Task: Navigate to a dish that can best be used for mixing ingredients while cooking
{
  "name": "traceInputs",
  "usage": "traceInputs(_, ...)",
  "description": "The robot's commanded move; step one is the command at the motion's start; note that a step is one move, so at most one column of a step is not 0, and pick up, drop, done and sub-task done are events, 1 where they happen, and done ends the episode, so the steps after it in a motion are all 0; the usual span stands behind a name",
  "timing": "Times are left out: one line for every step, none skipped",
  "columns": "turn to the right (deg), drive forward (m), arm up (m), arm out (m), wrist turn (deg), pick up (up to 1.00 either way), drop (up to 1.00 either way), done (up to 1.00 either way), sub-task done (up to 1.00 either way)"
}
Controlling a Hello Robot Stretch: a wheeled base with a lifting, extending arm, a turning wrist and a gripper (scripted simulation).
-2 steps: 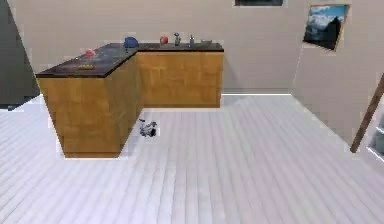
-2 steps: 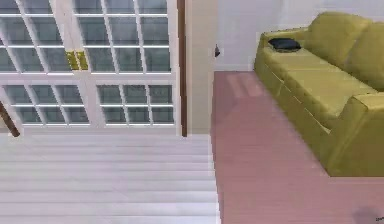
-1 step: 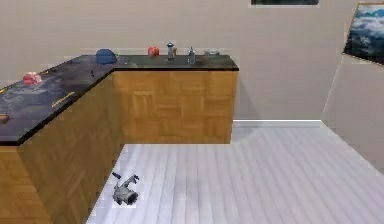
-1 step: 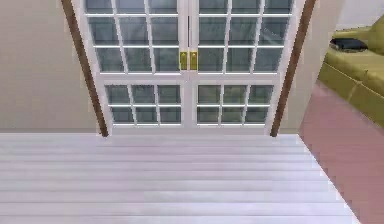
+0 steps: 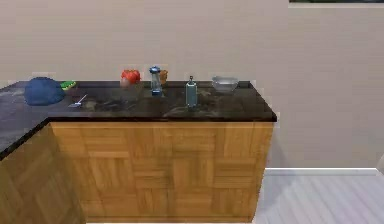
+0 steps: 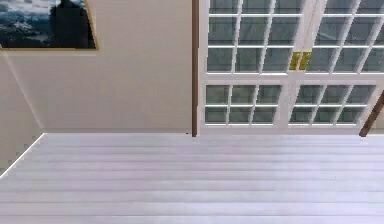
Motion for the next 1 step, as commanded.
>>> traceInputs(0.0,0.45,0.0,0.0,0.0,0.0,0.0,0.0,0.0)
